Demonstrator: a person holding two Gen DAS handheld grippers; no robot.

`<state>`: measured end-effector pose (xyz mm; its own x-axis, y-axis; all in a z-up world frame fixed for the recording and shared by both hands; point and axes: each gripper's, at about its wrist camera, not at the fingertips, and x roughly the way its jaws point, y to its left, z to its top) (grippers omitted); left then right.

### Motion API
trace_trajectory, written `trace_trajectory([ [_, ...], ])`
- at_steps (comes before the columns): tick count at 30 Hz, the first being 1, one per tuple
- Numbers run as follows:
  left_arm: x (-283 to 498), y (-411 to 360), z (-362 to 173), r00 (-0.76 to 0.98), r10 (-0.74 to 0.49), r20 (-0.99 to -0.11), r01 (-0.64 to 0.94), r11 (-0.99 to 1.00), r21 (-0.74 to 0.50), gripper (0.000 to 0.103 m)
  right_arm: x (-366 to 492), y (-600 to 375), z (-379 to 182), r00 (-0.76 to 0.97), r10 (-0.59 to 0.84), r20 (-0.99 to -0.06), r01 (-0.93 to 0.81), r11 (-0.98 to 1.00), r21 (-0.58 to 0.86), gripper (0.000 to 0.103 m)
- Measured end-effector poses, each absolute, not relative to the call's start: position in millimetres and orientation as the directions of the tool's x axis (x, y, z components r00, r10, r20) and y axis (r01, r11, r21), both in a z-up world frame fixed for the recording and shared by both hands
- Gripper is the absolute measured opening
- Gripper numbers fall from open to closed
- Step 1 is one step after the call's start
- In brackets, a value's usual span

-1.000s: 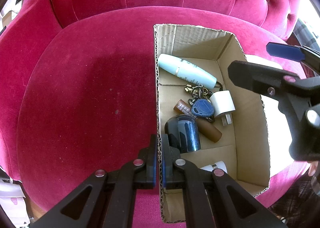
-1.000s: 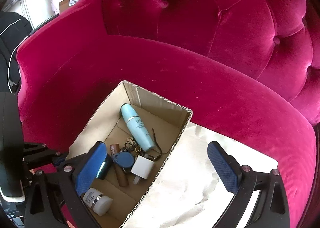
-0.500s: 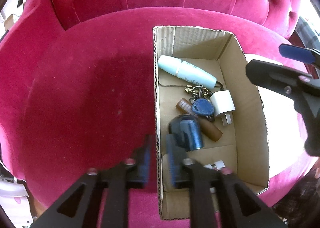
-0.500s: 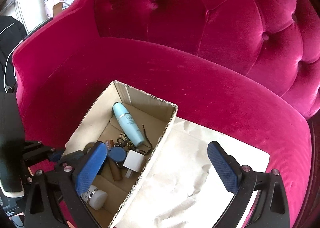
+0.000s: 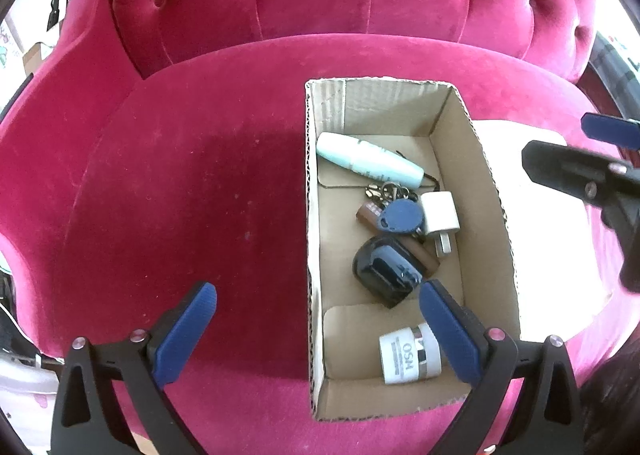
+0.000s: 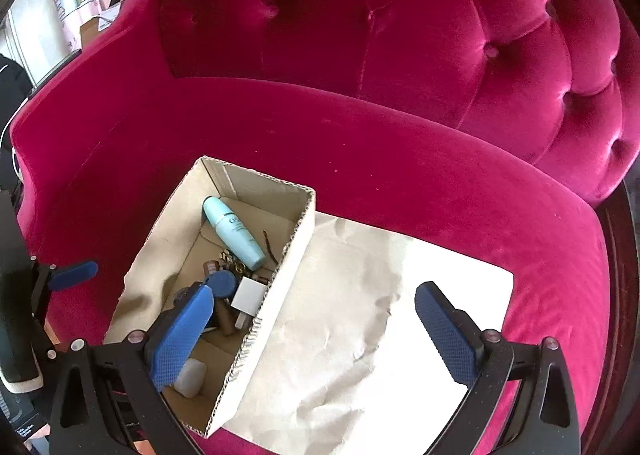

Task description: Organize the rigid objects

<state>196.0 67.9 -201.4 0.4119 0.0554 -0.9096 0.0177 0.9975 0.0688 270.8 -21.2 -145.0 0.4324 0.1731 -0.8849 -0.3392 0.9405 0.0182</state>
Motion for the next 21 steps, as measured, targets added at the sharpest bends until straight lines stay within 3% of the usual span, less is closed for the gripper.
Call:
trace_trajectory([
  [21,133,66,-138,0.478,0.036,-0.878,0.068,0.995,0.077,0.103,205,-52,-100,0.442,0.127,-0.888,-0.237,0.971,0.021,0.103],
])
